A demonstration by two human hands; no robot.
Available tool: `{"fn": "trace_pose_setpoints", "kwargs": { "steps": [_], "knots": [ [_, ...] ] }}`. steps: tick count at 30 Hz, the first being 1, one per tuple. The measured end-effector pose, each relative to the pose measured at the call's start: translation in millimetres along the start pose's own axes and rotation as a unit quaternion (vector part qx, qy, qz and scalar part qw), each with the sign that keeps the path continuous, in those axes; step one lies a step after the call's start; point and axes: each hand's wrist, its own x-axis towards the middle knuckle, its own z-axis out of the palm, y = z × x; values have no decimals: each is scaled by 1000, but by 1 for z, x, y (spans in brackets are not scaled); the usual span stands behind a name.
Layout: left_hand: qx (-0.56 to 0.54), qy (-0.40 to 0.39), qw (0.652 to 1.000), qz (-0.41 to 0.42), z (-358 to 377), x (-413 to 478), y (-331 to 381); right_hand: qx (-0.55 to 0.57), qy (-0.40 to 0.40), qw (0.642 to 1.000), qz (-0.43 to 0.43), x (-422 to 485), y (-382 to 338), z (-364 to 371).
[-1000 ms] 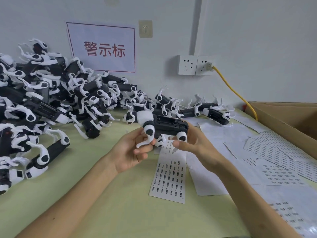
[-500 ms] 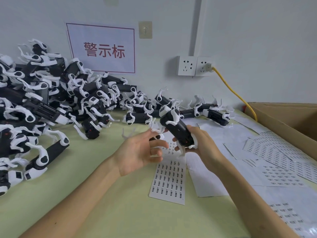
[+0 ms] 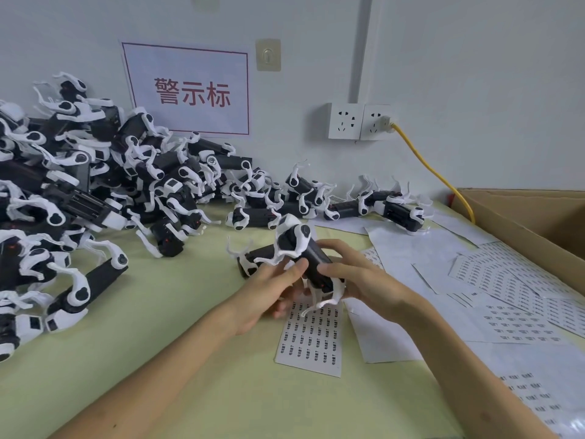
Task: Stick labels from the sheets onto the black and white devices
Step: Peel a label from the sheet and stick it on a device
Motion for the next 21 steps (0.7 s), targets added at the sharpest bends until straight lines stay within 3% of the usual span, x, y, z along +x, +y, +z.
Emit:
{"fn": "trace_pose_setpoints", "kwargs": {
  "steps": [9, 12, 16, 21],
  "knots": [
    [94, 80, 990, 62, 1, 0, 0, 6, 31, 999, -12, 0, -1, -5],
    [92, 68, 992, 56, 2, 1, -1, -4, 42, 999, -22, 1, -1, -2],
    [93, -15, 992, 86, 6, -1, 2, -2, 25, 999, -34, 2, -1, 5],
    [57, 11, 992, 109, 11, -5, 6, 12, 15, 998, -64, 1, 0, 3]
  ]
}}
